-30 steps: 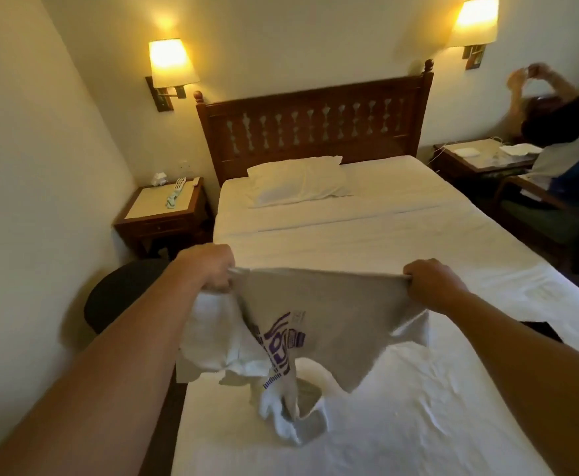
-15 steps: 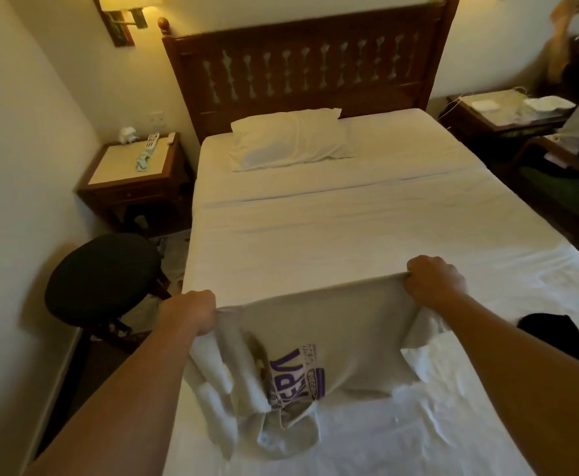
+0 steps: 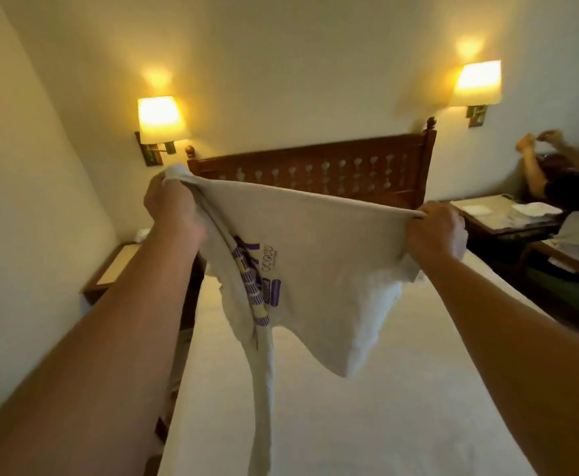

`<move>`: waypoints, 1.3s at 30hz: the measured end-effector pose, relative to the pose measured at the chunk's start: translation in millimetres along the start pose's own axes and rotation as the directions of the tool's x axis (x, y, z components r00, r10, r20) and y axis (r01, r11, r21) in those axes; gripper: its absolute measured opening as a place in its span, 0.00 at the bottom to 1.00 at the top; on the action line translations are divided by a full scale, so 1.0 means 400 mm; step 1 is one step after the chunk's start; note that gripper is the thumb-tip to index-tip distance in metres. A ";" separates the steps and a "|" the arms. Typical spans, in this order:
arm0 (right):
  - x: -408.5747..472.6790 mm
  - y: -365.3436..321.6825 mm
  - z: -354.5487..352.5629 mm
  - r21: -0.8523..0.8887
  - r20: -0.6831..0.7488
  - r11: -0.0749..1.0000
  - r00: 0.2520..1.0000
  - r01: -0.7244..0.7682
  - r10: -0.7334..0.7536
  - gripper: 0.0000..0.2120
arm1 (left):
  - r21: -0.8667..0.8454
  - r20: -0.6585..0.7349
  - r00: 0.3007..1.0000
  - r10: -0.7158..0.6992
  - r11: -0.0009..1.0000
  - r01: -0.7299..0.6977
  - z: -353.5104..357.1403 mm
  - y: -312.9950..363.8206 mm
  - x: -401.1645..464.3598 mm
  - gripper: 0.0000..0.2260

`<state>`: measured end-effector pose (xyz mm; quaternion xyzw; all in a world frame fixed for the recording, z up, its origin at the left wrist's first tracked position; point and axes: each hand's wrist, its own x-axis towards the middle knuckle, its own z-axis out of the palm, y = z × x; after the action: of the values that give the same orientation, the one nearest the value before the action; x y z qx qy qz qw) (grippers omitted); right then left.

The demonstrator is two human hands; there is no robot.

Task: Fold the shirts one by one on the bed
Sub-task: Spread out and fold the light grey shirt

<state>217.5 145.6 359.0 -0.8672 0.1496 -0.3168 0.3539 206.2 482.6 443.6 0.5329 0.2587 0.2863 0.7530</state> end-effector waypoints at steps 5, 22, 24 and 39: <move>0.015 -0.055 -0.038 0.144 -0.018 0.990 1.000 -0.004 0.007 0.10 | -0.237 0.094 0.966 0.240 0.948 -0.213 -0.028 0.108 -0.053 0.08; -0.751 0.877 0.005 -0.317 0.535 0.922 0.844 0.222 -0.019 0.15 | 0.574 0.769 0.637 -0.057 -0.377 -0.727 -0.934 -0.926 -0.476 0.13; -0.865 0.998 -0.011 -0.358 0.586 0.905 0.810 0.231 0.026 0.16 | 0.540 0.774 0.619 -0.134 -0.373 -0.755 -1.007 -1.023 -0.552 0.11; -1.287 1.432 -0.137 -0.493 0.752 0.789 0.636 0.366 0.175 0.27 | 0.477 0.713 0.587 -0.383 -0.349 -0.807 -1.076 -1.525 -0.948 0.25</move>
<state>-227.0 -37.6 -245.2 -0.9892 0.0291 0.1265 0.0675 -264.5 332.7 -232.8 0.9894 -0.0848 -0.0955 -0.0696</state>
